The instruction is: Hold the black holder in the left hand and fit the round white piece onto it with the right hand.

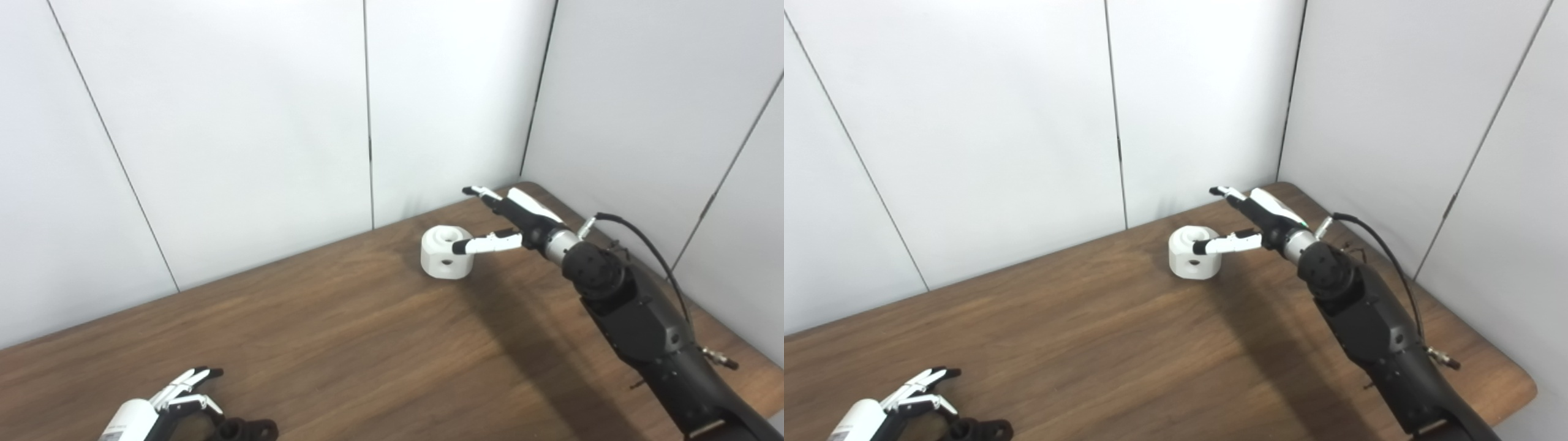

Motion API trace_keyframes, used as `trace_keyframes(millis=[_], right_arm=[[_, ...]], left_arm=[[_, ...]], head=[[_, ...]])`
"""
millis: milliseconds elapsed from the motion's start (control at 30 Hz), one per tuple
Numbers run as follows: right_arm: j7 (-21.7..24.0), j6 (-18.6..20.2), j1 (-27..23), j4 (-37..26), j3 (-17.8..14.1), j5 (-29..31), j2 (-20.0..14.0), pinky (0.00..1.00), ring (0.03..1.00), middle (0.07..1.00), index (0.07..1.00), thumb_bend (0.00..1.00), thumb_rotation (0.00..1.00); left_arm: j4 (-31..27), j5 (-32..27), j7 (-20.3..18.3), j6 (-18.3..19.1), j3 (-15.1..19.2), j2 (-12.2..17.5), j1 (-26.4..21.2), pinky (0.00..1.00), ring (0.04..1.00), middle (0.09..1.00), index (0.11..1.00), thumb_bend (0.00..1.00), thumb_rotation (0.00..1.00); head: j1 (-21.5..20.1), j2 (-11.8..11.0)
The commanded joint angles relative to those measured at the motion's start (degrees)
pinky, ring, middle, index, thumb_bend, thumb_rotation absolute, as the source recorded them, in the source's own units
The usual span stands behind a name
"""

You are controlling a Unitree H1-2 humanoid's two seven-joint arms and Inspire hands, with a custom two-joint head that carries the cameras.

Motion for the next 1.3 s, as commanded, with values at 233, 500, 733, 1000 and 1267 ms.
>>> trace_keyframes(millis=[233, 500, 733, 1000, 1267], right_arm=[[0.1, -0.2, -2.7, 1.9, 2.1, -0.9, -2.8, 0.85, 1.0, 1.0, 0.968, 1.0, 0.62], [-1.8, -0.6, -3.2, 4.9, 4.1, -4.2, -2.5, 0.86, 1.0, 1.0, 0.959, 1.0, 0.58], [-3.7, -0.3, -3.4, 6.3, 4.6, -5.5, -1.6, 0.92, 1.0, 1.0, 0.955, 1.0, 0.56], [-7.4, -0.1, -3.2, 8.2, 5.7, -8.5, -0.1, 0.94, 1.0, 1.0, 0.931, 1.0, 0.54], [-11.1, 0.3, -3.8, 10.9, 6.4, -9.5, 3.0, 0.94, 1.0, 1.0, 0.903, 0.97, 0.56]], left_arm=[[2.8, -0.2, 0.5, 1.1, -1.6, 1.4, 3.2, 0.87, 0.923, 0.88, 0.483, 0.52, 0.05], [2.3, -0.3, 0.0, 1.1, -1.2, 1.5, 3.7, 0.88, 0.913, 0.873, 0.483, 0.52, 0.05], [1.3, -0.1, -1.1, 1.1, -0.2, 1.4, 4.4, 0.89, 0.914, 0.874, 0.484, 0.52, 0.05], [0.5, 0.2, -2.4, 1.1, 0.9, 1.8, 5.0, 0.89, 0.91, 0.876, 0.484, 0.52, 0.05], [0.1, -0.2, -2.7, 1.1, 1.6, 1.6, 5.3, 0.88, 0.904, 0.869, 0.484, 0.52, 0.05]], head=[[0.4, 0.6], [0.6, 0.8], [1.3, 1.3], [1.6, 1.8], [1.7, 2.1]])
